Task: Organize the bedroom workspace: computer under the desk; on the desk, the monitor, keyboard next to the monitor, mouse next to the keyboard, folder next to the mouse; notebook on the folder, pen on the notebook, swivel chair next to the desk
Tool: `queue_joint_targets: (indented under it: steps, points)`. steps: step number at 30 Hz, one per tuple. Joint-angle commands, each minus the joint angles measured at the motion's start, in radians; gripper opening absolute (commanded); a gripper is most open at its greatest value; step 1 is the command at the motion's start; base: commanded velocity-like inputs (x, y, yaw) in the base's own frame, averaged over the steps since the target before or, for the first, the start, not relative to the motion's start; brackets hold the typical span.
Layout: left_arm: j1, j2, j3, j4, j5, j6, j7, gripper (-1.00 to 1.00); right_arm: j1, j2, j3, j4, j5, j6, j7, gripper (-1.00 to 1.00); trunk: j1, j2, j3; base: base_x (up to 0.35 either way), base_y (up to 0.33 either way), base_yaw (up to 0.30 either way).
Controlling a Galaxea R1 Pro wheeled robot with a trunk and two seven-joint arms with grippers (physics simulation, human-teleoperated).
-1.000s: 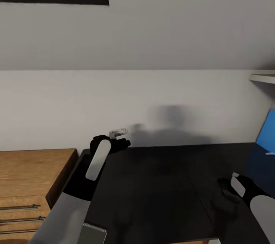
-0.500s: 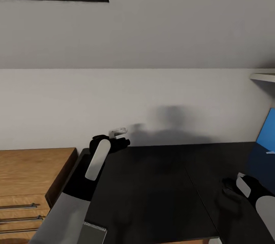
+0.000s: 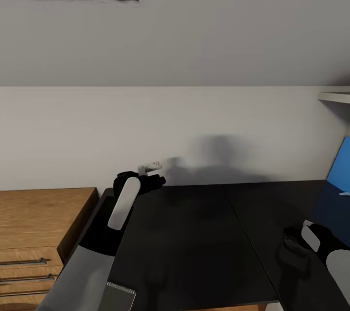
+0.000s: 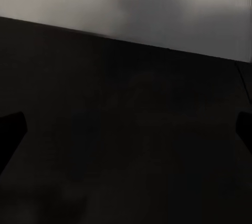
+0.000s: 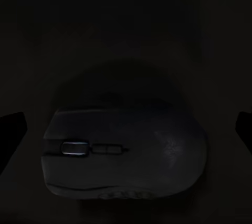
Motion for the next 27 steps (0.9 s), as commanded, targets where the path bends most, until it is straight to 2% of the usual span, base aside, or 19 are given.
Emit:
queue_joint_targets:
  steps: [1,6,13,17,22,27]
  points:
    - [-0.001,0.0,-0.001,-0.001,0.01,0.001,0.011,1.0,0.0,0.0,0.001,-0.002,-0.011,0.005,-0.006,1.0,0.0,-0.001,-0.001,0.0,0.0,0.0]
    - [-0.001,0.0,-0.001,-0.004,0.009,0.001,0.011,1.0,0.0,0.001,0.001,-0.001,-0.011,0.005,-0.004,1.0,0.012,-0.022,-0.011,0.0,0.0,0.0]
    - [-0.001,0.0,0.0,-0.004,0.011,0.002,0.011,1.0,0.0,0.001,0.001,-0.001,-0.011,0.006,-0.003,1.0,0.012,-0.022,-0.011,0.0,0.0,0.0]
    - [-0.001,0.0,0.001,-0.005,0.009,0.002,0.011,1.0,0.0,0.001,0.001,-0.001,-0.011,0.006,-0.003,1.0,0.027,-0.05,-0.023,0.0,0.0,0.0]
    - [-0.001,0.0,0.001,-0.015,0.01,0.001,0.011,1.0,0.0,0.001,0.001,-0.001,-0.011,0.006,-0.003,1.0,0.027,-0.05,-0.023,0.0,0.0,0.0]
    - [-0.001,0.0,0.001,-0.017,0.01,0.002,0.011,1.0,0.0,0.001,0.001,-0.001,-0.011,0.006,-0.002,1.0,0.042,-0.078,-0.036,0.0,0.0,0.0]
